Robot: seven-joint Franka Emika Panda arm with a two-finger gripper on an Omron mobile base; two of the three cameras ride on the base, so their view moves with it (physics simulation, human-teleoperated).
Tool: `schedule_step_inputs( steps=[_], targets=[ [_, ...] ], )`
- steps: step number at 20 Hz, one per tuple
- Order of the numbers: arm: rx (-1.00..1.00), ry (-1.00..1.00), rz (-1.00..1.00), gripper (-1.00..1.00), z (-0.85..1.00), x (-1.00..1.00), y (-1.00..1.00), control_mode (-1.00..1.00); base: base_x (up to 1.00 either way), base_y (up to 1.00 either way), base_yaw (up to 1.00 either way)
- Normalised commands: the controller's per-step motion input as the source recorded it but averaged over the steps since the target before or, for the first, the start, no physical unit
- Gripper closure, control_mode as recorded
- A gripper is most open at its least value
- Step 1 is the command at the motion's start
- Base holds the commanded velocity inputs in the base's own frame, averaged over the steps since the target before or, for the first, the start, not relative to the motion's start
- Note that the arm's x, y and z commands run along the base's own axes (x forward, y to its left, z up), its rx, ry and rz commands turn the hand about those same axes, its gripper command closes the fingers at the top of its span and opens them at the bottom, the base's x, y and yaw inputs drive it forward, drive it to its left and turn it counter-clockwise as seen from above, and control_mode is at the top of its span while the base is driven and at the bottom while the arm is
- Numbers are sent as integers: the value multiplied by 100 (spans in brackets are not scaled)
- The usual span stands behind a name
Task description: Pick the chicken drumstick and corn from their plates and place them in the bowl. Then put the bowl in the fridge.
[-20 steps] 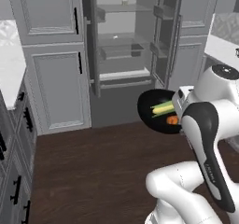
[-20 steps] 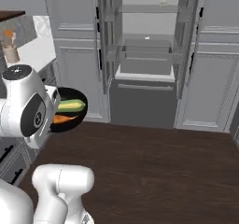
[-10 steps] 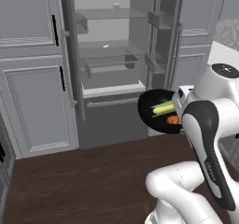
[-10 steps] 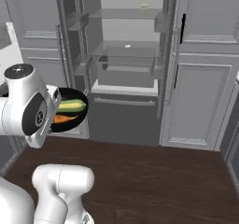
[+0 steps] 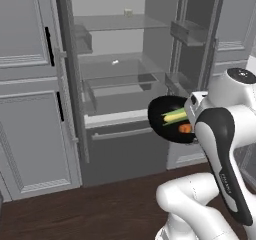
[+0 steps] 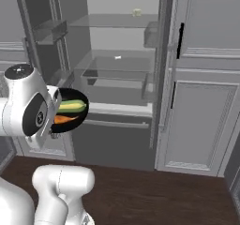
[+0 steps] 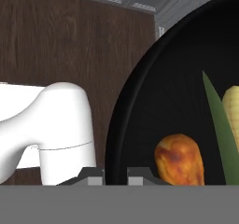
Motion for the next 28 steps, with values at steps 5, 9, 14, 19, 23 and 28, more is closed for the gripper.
schedule_step_inputs(
  steps=[5, 9, 14, 19, 23, 28],
  targets=[
    [0, 0, 0, 100, 0, 0, 0, 100, 100, -9, 0],
    [0, 0, 0, 100, 0, 0, 0, 100, 88, -13, 0],
    [0, 0, 0, 100, 0, 0, 0, 100, 58, -11, -2],
    [0, 0, 0, 100, 0, 0, 0, 100, 57, -22, -8],
    [0, 0, 0, 100, 0, 0, 0, 100, 71, -5, -7],
    [0, 0, 0, 100, 0, 0, 0, 100, 81, 0, 0]
  ],
)
